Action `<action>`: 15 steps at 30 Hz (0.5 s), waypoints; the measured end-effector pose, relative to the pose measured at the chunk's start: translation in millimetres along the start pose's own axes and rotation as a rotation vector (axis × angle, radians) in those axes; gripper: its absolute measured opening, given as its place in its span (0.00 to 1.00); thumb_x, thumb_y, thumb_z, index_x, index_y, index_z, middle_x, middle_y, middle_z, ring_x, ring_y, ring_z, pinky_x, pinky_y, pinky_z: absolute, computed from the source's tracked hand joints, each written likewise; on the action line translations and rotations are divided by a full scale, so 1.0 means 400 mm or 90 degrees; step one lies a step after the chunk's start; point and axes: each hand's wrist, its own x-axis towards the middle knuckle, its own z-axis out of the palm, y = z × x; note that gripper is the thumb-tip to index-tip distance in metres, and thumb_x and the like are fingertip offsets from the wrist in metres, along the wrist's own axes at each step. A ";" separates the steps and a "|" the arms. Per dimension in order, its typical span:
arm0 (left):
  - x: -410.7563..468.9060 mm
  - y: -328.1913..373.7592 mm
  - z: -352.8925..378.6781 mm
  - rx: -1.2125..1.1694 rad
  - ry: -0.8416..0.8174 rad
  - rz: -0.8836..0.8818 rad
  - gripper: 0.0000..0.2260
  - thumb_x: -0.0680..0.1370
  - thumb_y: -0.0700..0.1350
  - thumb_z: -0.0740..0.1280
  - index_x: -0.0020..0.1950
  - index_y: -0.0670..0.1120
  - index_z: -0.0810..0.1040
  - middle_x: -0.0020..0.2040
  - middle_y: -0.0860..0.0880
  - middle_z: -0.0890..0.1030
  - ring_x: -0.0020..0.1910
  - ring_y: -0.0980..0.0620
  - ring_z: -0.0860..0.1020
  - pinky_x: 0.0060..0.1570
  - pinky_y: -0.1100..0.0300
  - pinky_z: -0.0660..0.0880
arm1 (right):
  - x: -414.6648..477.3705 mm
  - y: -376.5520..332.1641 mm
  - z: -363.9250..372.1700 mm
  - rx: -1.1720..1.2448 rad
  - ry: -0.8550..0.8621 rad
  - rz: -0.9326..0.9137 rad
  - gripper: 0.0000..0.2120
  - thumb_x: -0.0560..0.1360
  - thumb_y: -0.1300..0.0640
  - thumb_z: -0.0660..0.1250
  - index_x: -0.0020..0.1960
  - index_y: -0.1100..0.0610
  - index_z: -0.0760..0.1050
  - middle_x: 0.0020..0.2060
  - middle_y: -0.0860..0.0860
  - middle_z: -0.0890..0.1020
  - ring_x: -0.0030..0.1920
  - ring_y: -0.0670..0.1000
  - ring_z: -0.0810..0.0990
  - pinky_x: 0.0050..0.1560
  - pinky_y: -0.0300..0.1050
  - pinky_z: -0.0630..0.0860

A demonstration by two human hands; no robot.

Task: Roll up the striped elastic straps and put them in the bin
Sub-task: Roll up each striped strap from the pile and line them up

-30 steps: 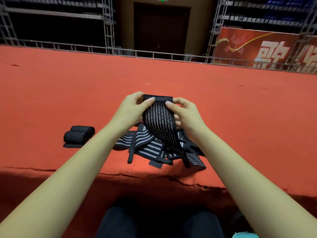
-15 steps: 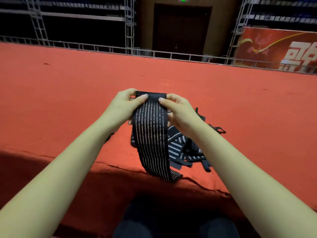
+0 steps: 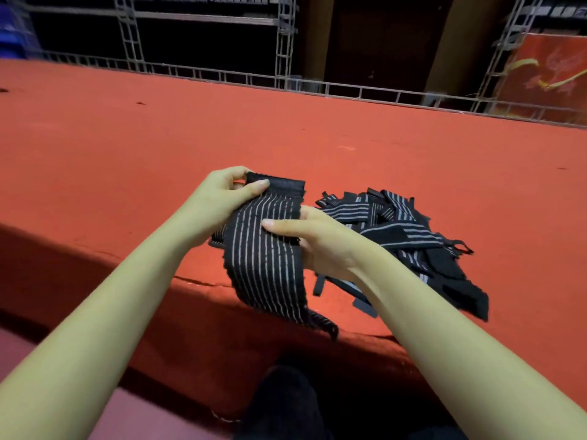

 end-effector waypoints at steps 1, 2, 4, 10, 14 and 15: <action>-0.003 0.008 -0.014 -0.018 0.002 0.000 0.05 0.79 0.45 0.67 0.44 0.46 0.78 0.36 0.50 0.81 0.34 0.55 0.79 0.34 0.63 0.75 | 0.002 -0.008 0.009 0.005 -0.019 -0.003 0.05 0.77 0.57 0.65 0.53 0.53 0.75 0.50 0.58 0.72 0.51 0.57 0.69 0.47 0.49 0.65; -0.002 0.011 -0.025 -0.026 0.005 0.001 0.05 0.79 0.45 0.67 0.44 0.46 0.78 0.36 0.50 0.82 0.33 0.55 0.79 0.34 0.63 0.75 | 0.008 -0.011 0.012 0.005 -0.031 -0.006 0.04 0.78 0.58 0.64 0.53 0.54 0.74 0.50 0.58 0.72 0.51 0.57 0.69 0.46 0.48 0.65; 0.002 0.004 -0.034 -0.017 0.010 -0.005 0.05 0.79 0.45 0.67 0.46 0.45 0.78 0.37 0.48 0.82 0.33 0.55 0.79 0.34 0.63 0.76 | 0.017 -0.008 0.010 0.007 -0.037 0.001 0.04 0.79 0.59 0.64 0.53 0.54 0.74 0.50 0.56 0.74 0.49 0.55 0.72 0.45 0.48 0.67; 0.040 -0.167 0.018 0.064 -0.021 -0.129 0.07 0.80 0.46 0.64 0.51 0.42 0.76 0.35 0.47 0.75 0.26 0.57 0.72 0.25 0.64 0.68 | 0.077 0.121 -0.069 -0.044 0.082 0.125 0.12 0.81 0.54 0.62 0.61 0.57 0.76 0.51 0.50 0.81 0.48 0.50 0.79 0.45 0.44 0.78; 0.060 -0.303 0.059 0.078 -0.004 -0.157 0.06 0.79 0.44 0.67 0.45 0.43 0.76 0.32 0.50 0.75 0.28 0.57 0.73 0.31 0.58 0.73 | 0.116 0.247 -0.112 -0.052 0.229 0.123 0.08 0.80 0.62 0.61 0.46 0.59 0.78 0.37 0.48 0.80 0.39 0.46 0.75 0.40 0.37 0.75; 0.064 -0.333 0.066 0.084 0.011 -0.162 0.06 0.78 0.44 0.68 0.43 0.44 0.75 0.32 0.49 0.76 0.30 0.55 0.73 0.34 0.57 0.73 | 0.127 0.276 -0.113 -0.040 0.251 0.125 0.07 0.80 0.64 0.61 0.45 0.61 0.77 0.35 0.48 0.79 0.36 0.46 0.74 0.35 0.35 0.72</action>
